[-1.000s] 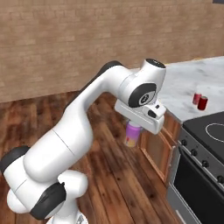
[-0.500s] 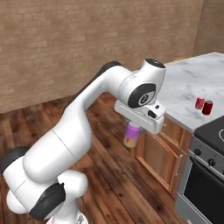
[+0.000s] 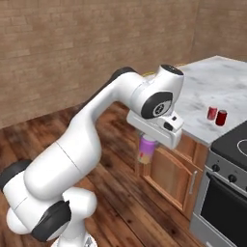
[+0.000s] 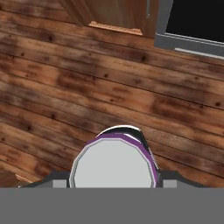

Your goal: Four empty soda cans are scattered around the kitchen. Gather all the cans and cluster them next to the stove for recycling.

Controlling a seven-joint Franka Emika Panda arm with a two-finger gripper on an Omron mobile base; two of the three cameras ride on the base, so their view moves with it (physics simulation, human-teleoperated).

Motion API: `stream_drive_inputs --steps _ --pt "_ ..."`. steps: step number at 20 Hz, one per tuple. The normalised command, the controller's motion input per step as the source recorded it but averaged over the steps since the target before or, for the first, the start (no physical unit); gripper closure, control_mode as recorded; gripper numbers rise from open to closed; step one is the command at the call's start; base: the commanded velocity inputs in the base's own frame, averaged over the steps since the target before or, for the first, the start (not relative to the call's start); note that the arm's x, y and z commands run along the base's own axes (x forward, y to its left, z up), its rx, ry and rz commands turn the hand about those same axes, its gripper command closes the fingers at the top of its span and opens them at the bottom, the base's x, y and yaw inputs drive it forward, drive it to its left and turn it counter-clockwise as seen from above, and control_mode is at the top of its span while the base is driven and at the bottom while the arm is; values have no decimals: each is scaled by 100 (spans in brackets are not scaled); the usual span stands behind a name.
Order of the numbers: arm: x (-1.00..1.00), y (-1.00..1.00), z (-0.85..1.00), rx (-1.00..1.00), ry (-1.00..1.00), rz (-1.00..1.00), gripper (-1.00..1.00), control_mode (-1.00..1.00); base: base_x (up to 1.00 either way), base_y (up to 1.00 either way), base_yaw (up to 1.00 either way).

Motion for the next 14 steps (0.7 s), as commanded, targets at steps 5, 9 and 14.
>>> stream_drive_inputs --steps 5,9,14 --pt "0 0 0 0 0 0 100 100 37 0 -24" --pt "0 0 0 0 0 0 100 100 49 6 -28" --pt "0 0 0 0 0 0 100 100 57 21 -27"
